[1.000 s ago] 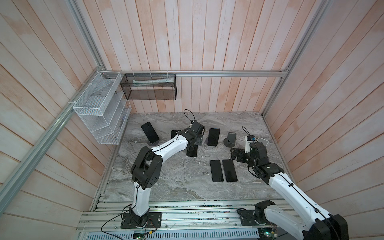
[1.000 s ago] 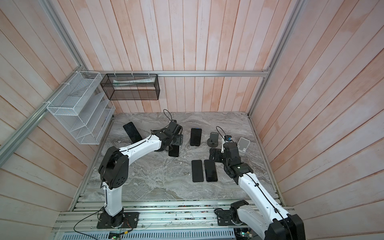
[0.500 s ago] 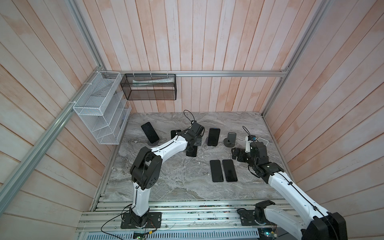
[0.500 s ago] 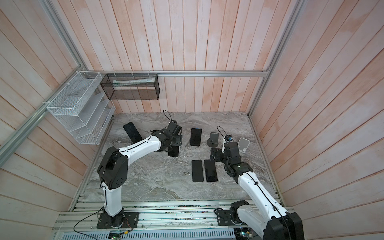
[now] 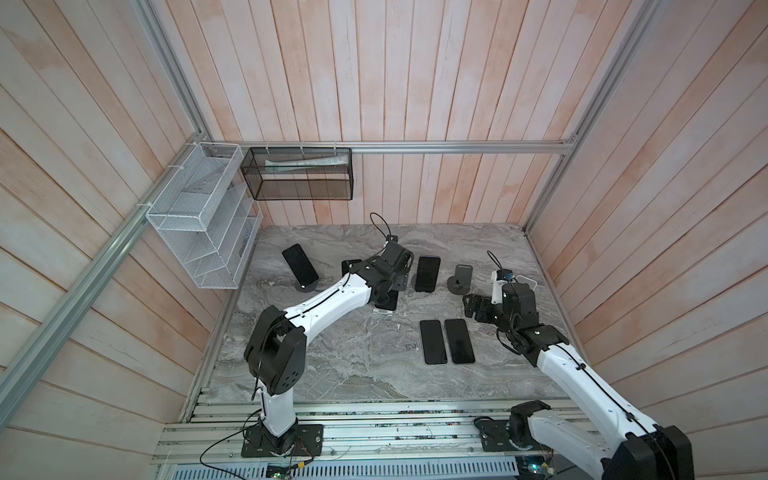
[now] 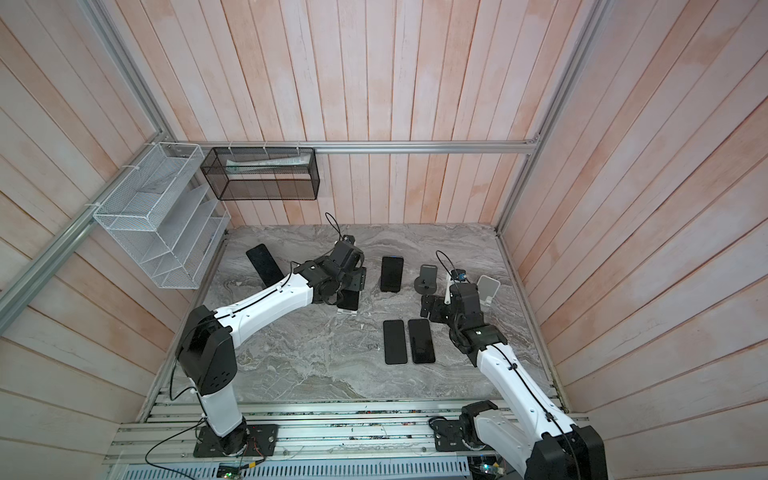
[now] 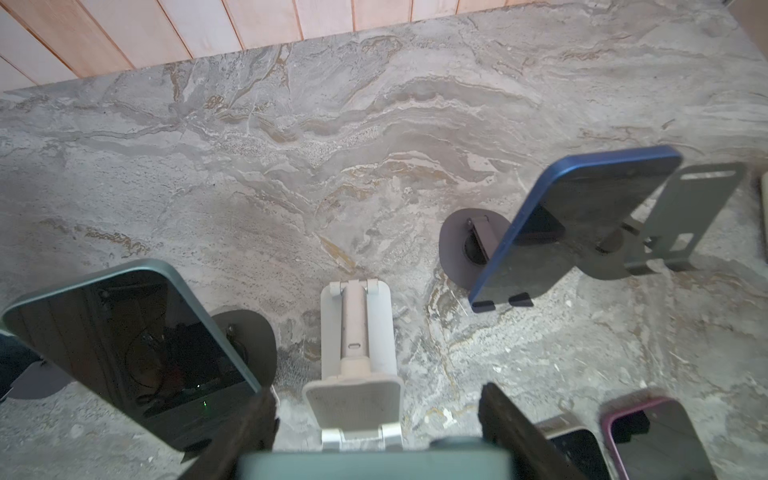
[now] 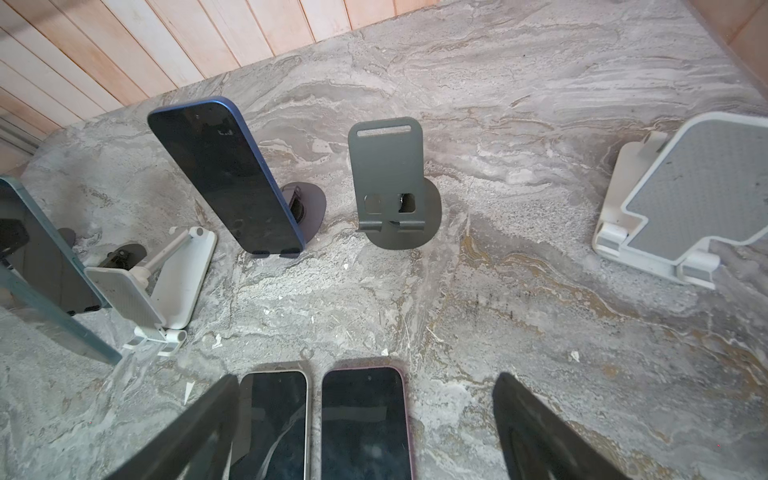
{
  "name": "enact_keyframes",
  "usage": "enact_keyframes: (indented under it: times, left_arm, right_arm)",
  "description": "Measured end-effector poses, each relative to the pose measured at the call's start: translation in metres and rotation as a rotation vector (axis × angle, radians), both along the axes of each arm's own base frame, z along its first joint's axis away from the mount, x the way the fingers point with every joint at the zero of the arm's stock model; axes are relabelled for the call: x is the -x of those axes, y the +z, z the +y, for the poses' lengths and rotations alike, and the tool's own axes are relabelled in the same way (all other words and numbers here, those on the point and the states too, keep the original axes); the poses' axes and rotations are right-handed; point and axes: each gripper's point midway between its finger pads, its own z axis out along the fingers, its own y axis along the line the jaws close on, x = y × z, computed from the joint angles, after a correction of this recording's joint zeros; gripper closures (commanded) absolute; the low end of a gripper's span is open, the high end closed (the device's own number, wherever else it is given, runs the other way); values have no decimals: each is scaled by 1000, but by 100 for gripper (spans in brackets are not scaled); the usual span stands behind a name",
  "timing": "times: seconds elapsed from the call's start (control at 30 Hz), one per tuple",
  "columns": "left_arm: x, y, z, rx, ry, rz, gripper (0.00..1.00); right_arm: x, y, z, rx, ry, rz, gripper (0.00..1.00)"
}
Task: Remove the phone from the phone stand
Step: 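Lift the teal-edged phone off the white stand and carry it toward the flat phones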
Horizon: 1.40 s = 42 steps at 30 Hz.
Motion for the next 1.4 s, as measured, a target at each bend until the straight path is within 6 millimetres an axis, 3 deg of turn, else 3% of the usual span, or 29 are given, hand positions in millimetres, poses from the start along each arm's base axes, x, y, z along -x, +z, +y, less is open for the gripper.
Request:
enact_keyframes:
  times: [0.2,0.37,0.67,0.83,1.07,1.4]
  left_arm:
    - [32,24,-11,39,-1,-13,36]
    - [61,25,-11,88,27,27,38]
    - [108,-9,-21,110,76,164,41]
    - [123,-30,-34,108,78,230,41]
    - [129,-64,-37,71,94,304,42]
    - [130,-95,-45,53,96,352,42]
  right_arm:
    - [0,4,-1,-9,1,-14,6]
    - [1,9,1,-19,9,-27,6]
    - [7,22,0,-37,10,-76,7]
    - [8,27,1,-47,12,-93,7]
    - [11,30,1,-55,17,-110,7]
    - [12,28,1,-64,11,-104,8]
